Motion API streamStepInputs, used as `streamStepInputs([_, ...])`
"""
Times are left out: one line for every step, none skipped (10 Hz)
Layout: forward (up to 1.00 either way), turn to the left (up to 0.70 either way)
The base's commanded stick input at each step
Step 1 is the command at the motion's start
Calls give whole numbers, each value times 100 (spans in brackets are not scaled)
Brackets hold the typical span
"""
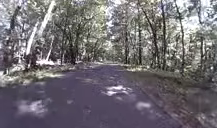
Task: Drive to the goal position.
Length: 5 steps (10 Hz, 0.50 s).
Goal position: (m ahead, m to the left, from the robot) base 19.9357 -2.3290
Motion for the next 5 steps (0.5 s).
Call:
streamStepInputs([45,-27])
streamStepInputs([45,-22])
streamStepInputs([45,-5])
streamStepInputs([45,0])
streamStepInputs([45,0])
